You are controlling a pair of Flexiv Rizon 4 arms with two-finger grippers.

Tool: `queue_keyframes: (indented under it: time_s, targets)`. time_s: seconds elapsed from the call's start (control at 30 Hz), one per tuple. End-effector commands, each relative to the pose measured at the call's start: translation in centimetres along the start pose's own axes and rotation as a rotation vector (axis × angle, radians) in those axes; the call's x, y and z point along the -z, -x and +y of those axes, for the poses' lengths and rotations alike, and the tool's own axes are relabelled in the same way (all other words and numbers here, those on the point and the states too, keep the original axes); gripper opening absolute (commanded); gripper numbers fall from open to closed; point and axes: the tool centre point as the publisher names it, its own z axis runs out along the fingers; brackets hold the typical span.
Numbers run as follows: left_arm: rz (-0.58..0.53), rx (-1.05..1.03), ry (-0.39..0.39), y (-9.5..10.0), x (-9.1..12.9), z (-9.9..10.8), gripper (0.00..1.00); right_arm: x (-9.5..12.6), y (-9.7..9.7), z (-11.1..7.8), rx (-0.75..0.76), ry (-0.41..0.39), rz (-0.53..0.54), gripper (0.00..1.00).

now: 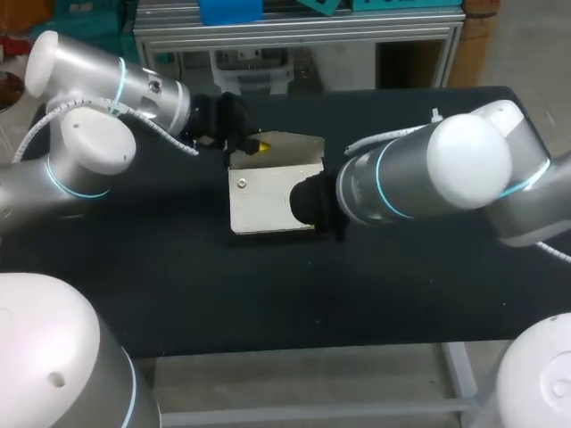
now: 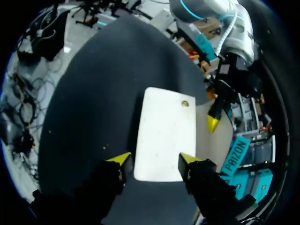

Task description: Pick up the bag, open it, inspect its contents, close it, and place it on the opposite side

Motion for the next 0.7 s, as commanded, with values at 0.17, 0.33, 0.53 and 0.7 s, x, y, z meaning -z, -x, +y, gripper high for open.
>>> queue_keyframes:
  time_s: [0.17, 0.33, 0.53, 0.7]
  targets:
    - [-0.024, 0.000, 0.001, -0.6, 0.6, -0.2, 0.00, 2.7, 1.0, -0.3, 0.008, -0.025, -0.041, 0.00]
    - [-0.048, 0.016, 0.003, -0.9, 0.8, -0.3, 0.00, 3.3, 2.5, -0.7, 0.025, -0.037, -0.082, 0.00]
    - [-0.098, 0.037, -0.014, -2.2, 2.2, -2.0, 0.00, 2.8, 4.5, -0.7, 0.043, -0.049, -0.112, 0.00]
    - [-0.114, 0.034, -0.006, -2.5, 3.3, -3.3, 0.00, 2.1, 5.6, -0.4, 0.065, -0.046, -0.125, 0.00]
